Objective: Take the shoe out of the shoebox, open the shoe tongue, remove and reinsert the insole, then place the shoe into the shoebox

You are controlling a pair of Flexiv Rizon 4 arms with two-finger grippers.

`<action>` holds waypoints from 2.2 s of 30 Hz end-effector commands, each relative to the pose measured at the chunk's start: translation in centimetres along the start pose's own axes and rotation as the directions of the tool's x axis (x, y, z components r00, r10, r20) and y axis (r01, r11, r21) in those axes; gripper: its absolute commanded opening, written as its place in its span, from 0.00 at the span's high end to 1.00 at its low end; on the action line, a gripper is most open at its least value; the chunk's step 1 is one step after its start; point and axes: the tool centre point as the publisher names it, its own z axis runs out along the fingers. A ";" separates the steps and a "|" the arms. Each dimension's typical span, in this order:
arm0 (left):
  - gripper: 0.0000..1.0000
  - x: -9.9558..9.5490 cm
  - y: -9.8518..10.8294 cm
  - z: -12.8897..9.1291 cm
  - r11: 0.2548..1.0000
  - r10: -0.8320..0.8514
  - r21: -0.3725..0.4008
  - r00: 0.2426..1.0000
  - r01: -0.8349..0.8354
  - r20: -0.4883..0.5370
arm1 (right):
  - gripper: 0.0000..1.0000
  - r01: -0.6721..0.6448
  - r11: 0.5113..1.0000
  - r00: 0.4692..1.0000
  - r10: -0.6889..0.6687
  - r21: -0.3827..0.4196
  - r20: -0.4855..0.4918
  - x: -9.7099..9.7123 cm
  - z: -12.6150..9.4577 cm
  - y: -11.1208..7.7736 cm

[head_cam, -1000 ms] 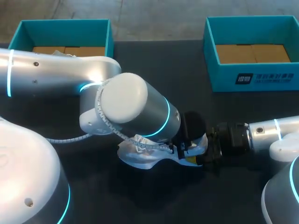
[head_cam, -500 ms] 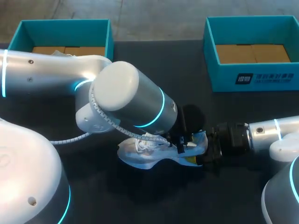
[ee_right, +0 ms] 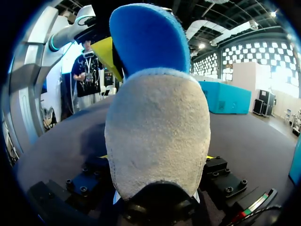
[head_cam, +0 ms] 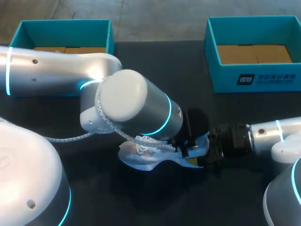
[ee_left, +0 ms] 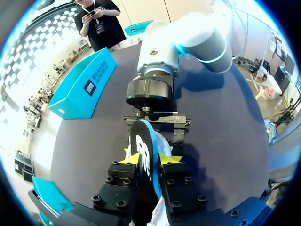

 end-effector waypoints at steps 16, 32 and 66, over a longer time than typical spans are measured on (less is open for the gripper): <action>0.61 1.1 1.2 -0.7 1.000 0.004 0.028 0.995 -0.007 0.103 | 1.00 0.000 1.000 1.000 0.000 0.004 0.001 0.1 0.1 0.1; 0.60 1.7 1.7 -0.2 0.998 0.023 0.052 0.977 -0.035 0.213 | 1.00 0.000 1.000 1.000 0.000 0.004 0.001 0.1 0.1 0.1; 0.61 0.4 1.9 1.2 0.996 -0.002 0.082 0.952 -0.024 0.307 | 1.00 0.000 1.000 1.000 0.000 0.004 0.001 0.1 0.1 0.1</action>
